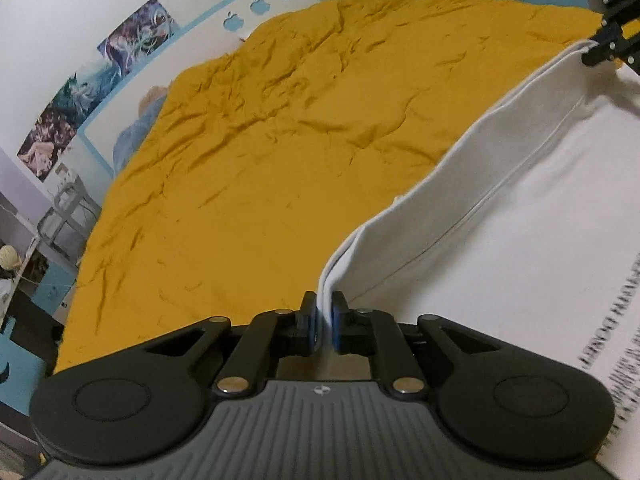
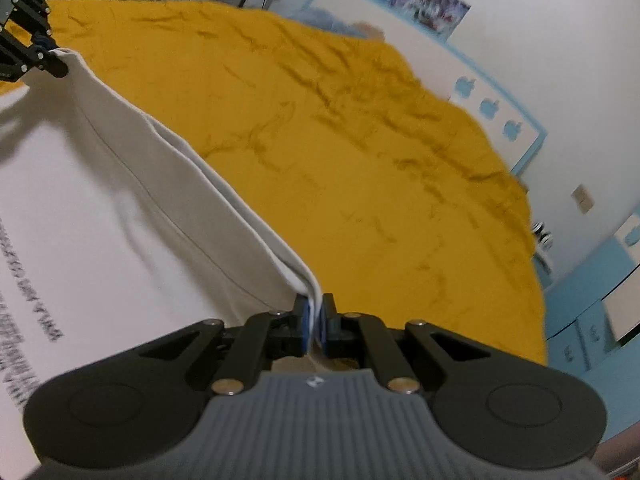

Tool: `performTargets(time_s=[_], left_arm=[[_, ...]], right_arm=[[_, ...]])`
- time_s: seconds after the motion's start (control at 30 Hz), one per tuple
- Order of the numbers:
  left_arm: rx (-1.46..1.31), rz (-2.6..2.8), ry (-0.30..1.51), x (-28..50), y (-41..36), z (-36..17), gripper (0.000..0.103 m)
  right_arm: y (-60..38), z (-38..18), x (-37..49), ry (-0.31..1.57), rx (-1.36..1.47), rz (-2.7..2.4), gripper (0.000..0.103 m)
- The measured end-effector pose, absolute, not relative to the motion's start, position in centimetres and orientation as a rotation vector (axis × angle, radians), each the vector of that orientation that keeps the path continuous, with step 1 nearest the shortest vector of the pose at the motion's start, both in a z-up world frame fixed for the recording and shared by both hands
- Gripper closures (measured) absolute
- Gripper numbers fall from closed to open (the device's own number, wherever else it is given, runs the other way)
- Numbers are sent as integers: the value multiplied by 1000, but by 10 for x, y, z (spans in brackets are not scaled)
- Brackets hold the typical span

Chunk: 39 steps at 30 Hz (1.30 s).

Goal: Fold small clothes
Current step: 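Fold the lifted side over the shirt body with both grippers, lower it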

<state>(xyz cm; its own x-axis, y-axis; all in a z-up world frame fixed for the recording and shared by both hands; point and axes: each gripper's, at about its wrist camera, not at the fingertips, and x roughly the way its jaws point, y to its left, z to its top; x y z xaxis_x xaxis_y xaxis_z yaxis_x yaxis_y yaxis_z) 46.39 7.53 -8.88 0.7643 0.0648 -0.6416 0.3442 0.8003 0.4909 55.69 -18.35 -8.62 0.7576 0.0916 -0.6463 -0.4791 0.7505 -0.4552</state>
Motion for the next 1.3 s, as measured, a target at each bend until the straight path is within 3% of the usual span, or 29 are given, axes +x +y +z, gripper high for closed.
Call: performTargets(time_s=[0.07, 0.17, 0.23, 0.3, 0.33, 0.47, 0.6, 0.67, 0.77, 0.93, 1.0, 1.13, 1.3], left_arm=[[619, -156, 707, 471, 79, -95, 88], [594, -144, 698, 477, 84, -99, 80], [581, -127, 682, 479, 86, -97, 59], [552, -96, 667, 479, 96, -92, 41], [533, -78, 656, 480, 103, -89, 38], [419, -37, 633, 475, 132, -70, 34], [105, -62, 673, 477, 176, -61, 32], [-62, -60, 711, 480, 199, -69, 33], [-265, -42, 734, 483, 226, -85, 39], [-433, -30, 764, 492, 241, -102, 82], [-387, -16, 749, 492, 236, -99, 91], [-329, -11, 692, 490, 229, -96, 93], [-251, 26, 749, 502, 219, -108, 92]], right_arm=[[-182, -102, 571, 662, -638, 324, 103], [-179, -119, 582, 666, -629, 289, 100], [-179, -123, 590, 660, -618, 268, 89], [-180, -122, 591, 628, -624, 224, 58], [-181, -121, 589, 606, -629, 193, 54], [-199, -106, 584, 604, -530, 165, 54], [-229, -103, 583, 671, -318, 160, 58], [-247, -107, 584, 725, -167, 147, 66], [-277, -120, 596, 782, 132, 154, 67], [-305, -146, 605, 816, 480, 133, 84], [-305, -149, 604, 802, 494, 142, 90], [-305, -143, 591, 716, 453, 169, 96], [-292, -152, 599, 751, 370, 106, 98]])
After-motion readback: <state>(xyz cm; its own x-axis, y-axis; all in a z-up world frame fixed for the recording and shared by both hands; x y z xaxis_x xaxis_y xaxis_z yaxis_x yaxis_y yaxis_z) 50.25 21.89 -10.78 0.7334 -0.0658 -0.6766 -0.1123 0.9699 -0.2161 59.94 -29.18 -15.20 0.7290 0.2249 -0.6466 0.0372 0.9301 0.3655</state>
